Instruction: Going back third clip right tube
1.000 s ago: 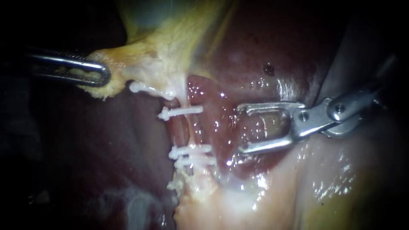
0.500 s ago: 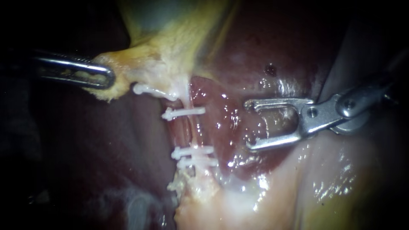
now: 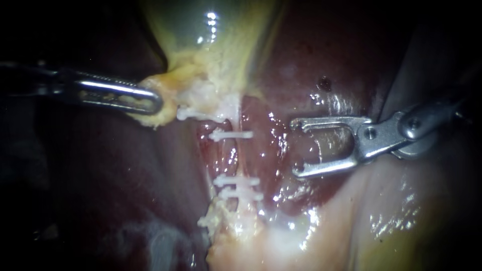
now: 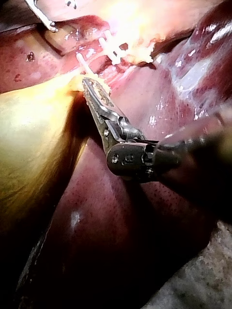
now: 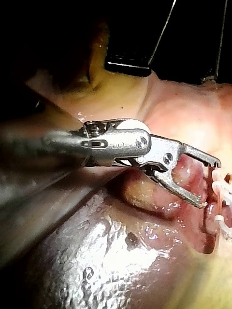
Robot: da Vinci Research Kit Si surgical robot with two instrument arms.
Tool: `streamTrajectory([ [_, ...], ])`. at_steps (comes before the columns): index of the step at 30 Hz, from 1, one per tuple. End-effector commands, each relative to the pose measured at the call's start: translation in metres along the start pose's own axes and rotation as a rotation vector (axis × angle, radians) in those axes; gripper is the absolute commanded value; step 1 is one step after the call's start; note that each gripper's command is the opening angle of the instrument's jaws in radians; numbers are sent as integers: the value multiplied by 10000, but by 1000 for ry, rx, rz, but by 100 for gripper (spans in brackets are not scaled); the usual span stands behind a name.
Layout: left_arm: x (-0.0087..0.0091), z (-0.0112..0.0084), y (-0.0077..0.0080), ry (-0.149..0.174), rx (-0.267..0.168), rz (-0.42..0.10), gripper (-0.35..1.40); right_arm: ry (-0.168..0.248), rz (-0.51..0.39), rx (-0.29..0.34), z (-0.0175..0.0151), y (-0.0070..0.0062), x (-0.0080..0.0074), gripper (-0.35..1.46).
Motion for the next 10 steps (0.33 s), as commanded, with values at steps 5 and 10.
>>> streamTrajectory([
  [5,0,1,-3,0,2,0,-35,0,0,0,0,-1,1,50],
  [10,0,1,-3,0,2,0,-35,0,0,0,0,-1,1,50],
])
